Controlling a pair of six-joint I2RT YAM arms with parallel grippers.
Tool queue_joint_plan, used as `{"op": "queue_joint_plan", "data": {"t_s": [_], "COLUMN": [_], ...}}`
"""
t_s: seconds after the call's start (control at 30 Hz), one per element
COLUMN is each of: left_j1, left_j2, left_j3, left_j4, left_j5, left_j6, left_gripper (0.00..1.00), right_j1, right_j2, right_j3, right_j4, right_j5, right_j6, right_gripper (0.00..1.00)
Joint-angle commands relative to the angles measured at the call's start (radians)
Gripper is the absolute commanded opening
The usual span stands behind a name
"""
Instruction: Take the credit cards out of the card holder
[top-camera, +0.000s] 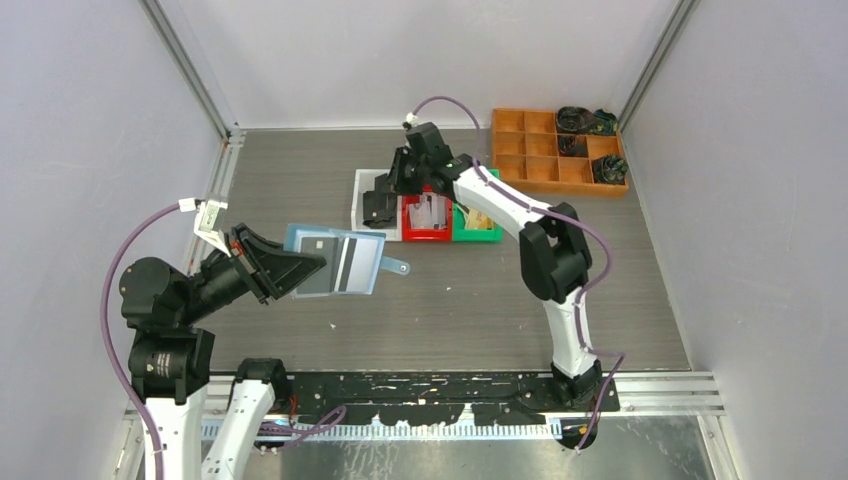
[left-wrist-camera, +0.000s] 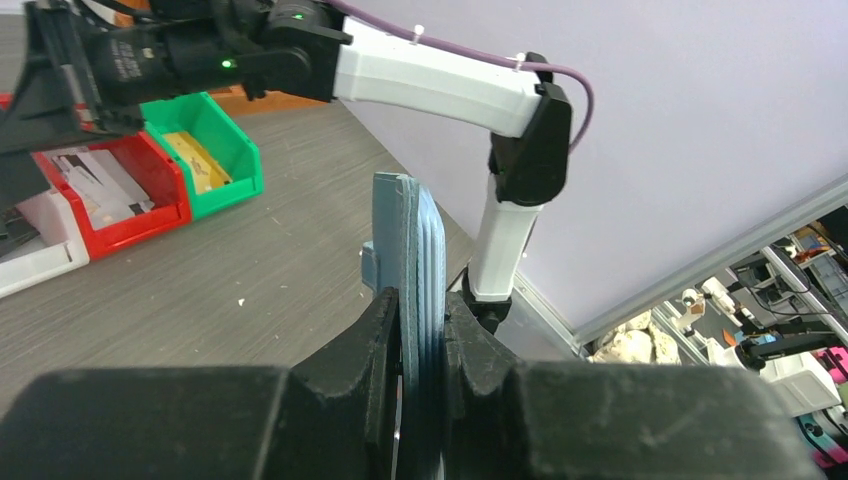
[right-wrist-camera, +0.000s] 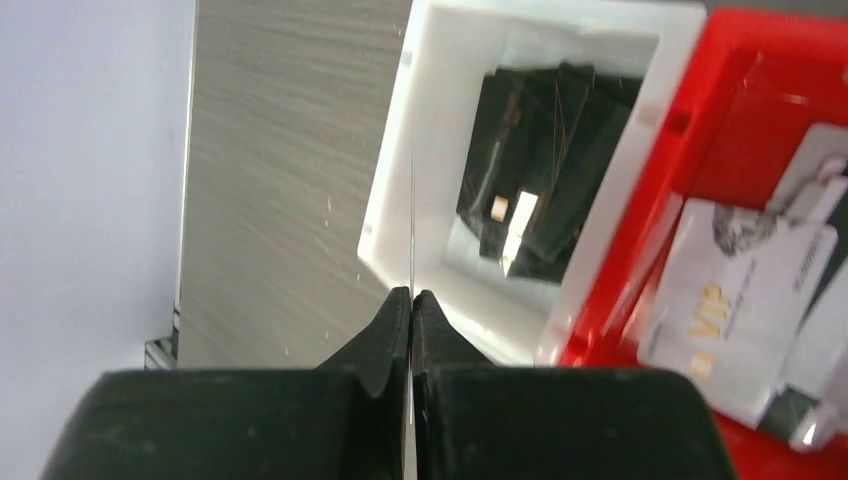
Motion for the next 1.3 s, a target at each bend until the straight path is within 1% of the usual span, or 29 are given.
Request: {"op": "queue_joint_plan", "data": {"t_s": [0.0,0.2,0.33,0.43,0.47,0.6,0.73,0.87,1.03,1.1,1.13,1.27], "left_j1": [-0.003,-0.003,-0.003,-0.003,-0.003,-0.003,-0.003,-0.003,-0.003,-0.003,-0.003,-0.003], "left_j2": [-0.014,-0.016,-0.018,-0.015,-0.015,-0.016,-0.011,-0.005,0.001,-0.002,-0.004,-0.014], "left_j3": [0.005,0.004,0.0,-0.002,-0.002,0.0,0.011,0.028,0.029,0.031,0.031,0.031], "left_j4": [0.076,0.077,0.084,0.091,0.093,0.098,0.099,0.104,0.122,0.127,0.128,0.138], "left_j5": [0.019,0.022,0.022,0.021,0.021,0.022,0.024,0.027,0.025,0.024,0.022,0.014], "left_j6": [-0.001,-0.004,-0.005,-0.013,-0.016,-0.02,-0.023,-0.027,-0.052,-0.057,-0.058,-0.069], "left_gripper": [0.0,0.0,0.0,0.0,0.0,0.0,0.0,0.0,0.0,0.0,0.0,0.0], "right_j1": [0.0,0.0,0.007,0.016,0.02,0.031,0.04,0.052,0.052,0.052,0.052,0.051], "right_j2": [0.087,0.234,0.283,0.301,0.302,0.264,0.189,0.083,-0.117,-0.226,-0.31,-0.59], "right_j3": [0.161,0.288,0.324,0.332,0.33,0.305,0.273,0.25,0.123,0.033,-0.024,-0.326], "right_j4": [0.026,0.019,0.022,0.028,0.033,0.048,0.058,0.023,0.052,0.087,0.117,0.309], "right_j5": [0.027,0.026,0.021,0.027,0.028,0.041,0.034,0.06,0.07,0.061,0.059,0.029], "right_j6": [-0.009,0.013,0.016,0.015,0.015,0.008,-0.005,-0.038,-0.006,0.024,0.042,0.137], "right_gripper": [0.01,0.01,0.01,0.04,0.06,0.23,0.46,0.55,0.69,0.75,0.79,0.93]}}
